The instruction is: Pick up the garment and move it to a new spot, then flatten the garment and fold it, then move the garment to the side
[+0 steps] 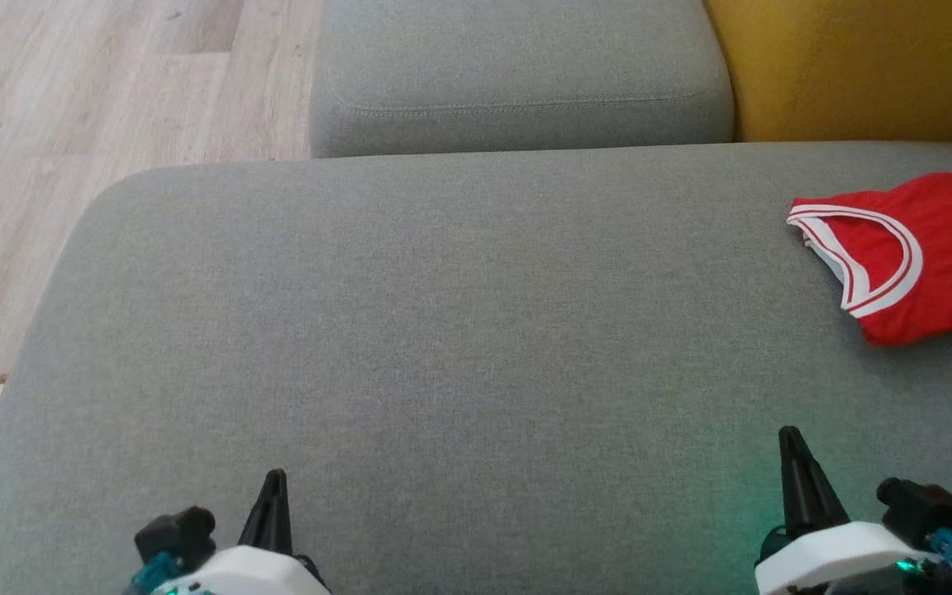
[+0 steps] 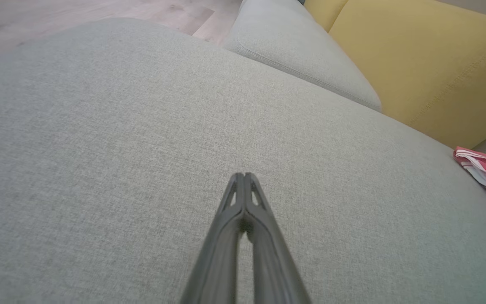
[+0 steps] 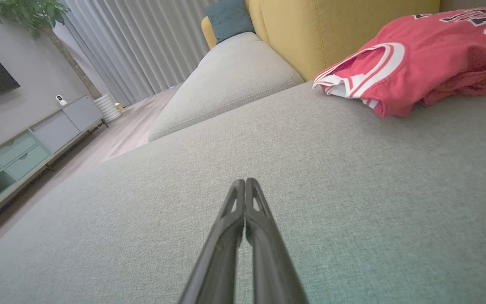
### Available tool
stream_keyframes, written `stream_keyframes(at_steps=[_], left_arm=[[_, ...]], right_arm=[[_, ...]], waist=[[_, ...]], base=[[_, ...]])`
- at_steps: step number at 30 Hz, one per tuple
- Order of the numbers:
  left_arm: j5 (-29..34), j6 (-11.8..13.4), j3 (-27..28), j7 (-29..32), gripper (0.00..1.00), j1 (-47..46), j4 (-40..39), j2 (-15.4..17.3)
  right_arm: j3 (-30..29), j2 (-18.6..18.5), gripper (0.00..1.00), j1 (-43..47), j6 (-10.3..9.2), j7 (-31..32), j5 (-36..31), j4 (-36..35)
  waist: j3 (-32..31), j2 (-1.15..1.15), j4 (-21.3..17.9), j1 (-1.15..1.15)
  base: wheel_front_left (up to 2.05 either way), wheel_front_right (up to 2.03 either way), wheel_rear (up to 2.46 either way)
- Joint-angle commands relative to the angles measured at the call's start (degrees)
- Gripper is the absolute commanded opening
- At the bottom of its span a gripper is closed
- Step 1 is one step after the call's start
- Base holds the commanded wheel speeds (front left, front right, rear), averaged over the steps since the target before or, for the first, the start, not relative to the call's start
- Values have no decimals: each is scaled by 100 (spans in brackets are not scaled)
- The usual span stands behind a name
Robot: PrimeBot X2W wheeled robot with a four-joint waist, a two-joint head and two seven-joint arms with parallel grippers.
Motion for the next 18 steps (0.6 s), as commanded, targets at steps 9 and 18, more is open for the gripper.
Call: stream_keyframes(at_steps=[9, 18], left_arm=[[-662, -136, 260, 142, 0, -408, -214, 49], [-1219, -233, 398, 276, 0, -474, -247, 61]], right_arm=[[-84, -9, 0, -390, -1, 155, 710, -261], [-151, -11, 0, -448, -1, 288, 1294, -300]], waist=[[32, 0, -9, 0], [61, 0, -17, 0]], base=[[0, 0, 0], [0, 0, 0]])
